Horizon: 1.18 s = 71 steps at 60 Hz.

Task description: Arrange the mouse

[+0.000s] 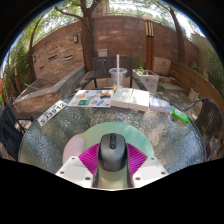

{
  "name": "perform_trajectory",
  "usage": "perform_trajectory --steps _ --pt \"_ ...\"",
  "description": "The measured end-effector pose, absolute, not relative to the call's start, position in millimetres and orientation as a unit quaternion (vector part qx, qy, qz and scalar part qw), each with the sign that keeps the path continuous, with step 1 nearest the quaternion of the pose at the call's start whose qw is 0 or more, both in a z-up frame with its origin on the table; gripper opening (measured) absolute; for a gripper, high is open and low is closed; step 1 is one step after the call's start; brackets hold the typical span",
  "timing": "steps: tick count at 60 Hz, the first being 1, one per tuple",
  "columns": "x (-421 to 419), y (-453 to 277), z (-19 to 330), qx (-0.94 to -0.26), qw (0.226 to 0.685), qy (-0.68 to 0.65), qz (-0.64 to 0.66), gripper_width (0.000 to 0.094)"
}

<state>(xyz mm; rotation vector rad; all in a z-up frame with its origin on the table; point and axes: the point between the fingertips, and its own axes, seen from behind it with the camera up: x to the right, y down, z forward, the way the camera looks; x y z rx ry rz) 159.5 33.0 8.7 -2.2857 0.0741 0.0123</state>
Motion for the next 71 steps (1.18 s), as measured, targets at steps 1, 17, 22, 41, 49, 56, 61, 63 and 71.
perform_trajectory --steps 1,17,22,41,49,56,61,63,71 --pt "161.9 31.8 1.2 -0.913 0.408 0.032 0.007 0.0402" --pt "163.7 8.3 33.3 -0.909 0.417 0.016 0.001 0.0839" --pt "159.1 -12.7 69.9 -0.905 0.425 0.017 -0.007 0.0862" --pt "128.3 -148.8 179.3 -0.889 0.455 0.024 -0.044 0.0856" --pt "117.1 -205.9 195.1 -0.889 0.454 0.025 -0.053 0.0855" --pt "111.5 -240.4 203.4 -0.888 0.455 0.022 -0.060 0.0855" --pt "107.9 -254.6 204.5 -0.889 0.454 0.023 -0.058 0.0854" --pt "107.9 -259.9 205.4 -0.889 0.453 0.024 -0.059 0.0856" --pt "108.7 -267.3 206.3 -0.890 0.451 0.023 -0.064 0.0856"
